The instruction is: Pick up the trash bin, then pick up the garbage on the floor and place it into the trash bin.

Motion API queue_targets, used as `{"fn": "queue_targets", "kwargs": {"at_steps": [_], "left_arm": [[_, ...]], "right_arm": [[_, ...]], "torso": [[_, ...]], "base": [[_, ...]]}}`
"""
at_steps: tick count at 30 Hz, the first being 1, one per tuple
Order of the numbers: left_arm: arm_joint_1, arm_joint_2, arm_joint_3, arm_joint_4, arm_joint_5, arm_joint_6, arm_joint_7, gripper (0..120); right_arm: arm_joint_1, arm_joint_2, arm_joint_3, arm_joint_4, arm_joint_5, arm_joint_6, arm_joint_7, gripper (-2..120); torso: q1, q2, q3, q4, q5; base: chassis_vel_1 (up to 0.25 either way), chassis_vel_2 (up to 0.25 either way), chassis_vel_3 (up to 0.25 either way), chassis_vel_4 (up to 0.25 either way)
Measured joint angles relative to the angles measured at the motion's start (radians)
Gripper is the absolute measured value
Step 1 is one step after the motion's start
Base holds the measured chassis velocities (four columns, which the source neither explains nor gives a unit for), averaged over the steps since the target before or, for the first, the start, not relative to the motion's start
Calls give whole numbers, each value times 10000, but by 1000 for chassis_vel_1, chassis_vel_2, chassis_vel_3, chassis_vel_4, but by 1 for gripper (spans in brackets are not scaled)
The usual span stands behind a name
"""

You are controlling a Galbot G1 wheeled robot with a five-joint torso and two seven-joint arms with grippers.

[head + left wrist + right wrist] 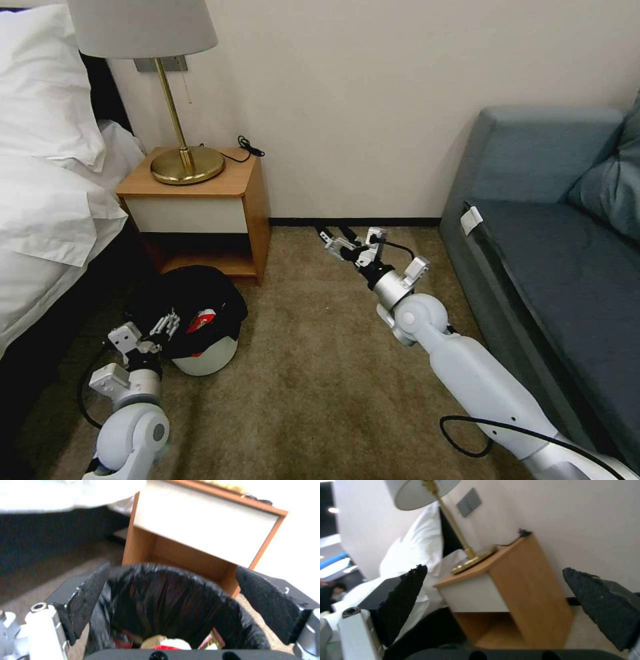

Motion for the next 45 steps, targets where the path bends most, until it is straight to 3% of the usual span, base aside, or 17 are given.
{"fn": "queue_targets", "kwargs": {"at_steps": [7, 8, 12, 21, 45], "left_arm": [[124, 64, 34, -618, 1324, 598, -517, 100], [167, 70, 36, -848, 1585, 792, -654, 100], [247, 99, -112, -1399, 1858, 1202, -905, 100], [475, 316, -583, -2118, 2149, 1371, -1002, 100], [477, 316, -584, -2090, 2115, 1348, -987, 100]], "right_arm": [[-798, -296, 604, 421, -502, -5, 908, 100], [-1165, -394, 805, 692, -855, -104, 1811, 100], [-1835, -685, 1218, 1243, -1235, -248, 2971, 100], [-2571, -1267, 1822, 2049, -1430, -272, 3121, 100], [-2556, -1268, 1834, 2069, -1394, -290, 3059, 100]], "torso": [[0, 0, 0, 0, 1], [0, 0, 0, -1, 0], [0, 0, 0, -3, 1], [0, 0, 0, 1, 0], [0, 0, 1, 0, -2]], "base": [[0, 0, 0, 0], [0, 0, 0, 0], [0, 0, 0, 0], [0, 0, 0, 0], [0, 0, 0, 0]]}}
